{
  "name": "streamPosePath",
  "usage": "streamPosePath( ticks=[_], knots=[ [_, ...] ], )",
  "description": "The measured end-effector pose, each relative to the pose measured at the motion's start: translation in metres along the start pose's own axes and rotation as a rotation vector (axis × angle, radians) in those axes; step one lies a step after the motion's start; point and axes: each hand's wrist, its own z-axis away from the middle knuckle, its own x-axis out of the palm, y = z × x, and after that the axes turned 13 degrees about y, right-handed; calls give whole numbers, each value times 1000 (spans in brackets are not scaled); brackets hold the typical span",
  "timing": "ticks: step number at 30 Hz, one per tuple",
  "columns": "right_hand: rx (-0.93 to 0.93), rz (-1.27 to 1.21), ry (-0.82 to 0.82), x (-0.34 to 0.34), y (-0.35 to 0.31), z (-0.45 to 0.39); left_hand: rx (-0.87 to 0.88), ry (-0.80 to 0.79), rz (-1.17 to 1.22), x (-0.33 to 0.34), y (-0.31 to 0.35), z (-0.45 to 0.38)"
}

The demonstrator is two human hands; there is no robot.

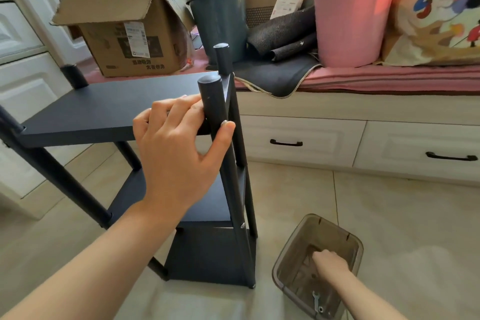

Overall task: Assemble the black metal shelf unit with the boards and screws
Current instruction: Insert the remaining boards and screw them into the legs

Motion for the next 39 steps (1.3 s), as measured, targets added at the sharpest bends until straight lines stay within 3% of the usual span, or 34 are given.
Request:
streamPosePath(
  ticks=[10, 26, 31, 39],
  knots=[
    [-15, 287, 42, 28, 11, -23, -20, -1, -29, 3, 8, 1],
    [-115, 224, 67, 22, 6, -39, -75, -23, -24, 3, 12, 0],
    [-161, 59, 178, -6, -5, -26, -43, -19, -22, 4, 12, 0],
    [-268, -674, 440, -111, -34, 43, -55, -107, -50, 1, 20, 0]
  ],
)
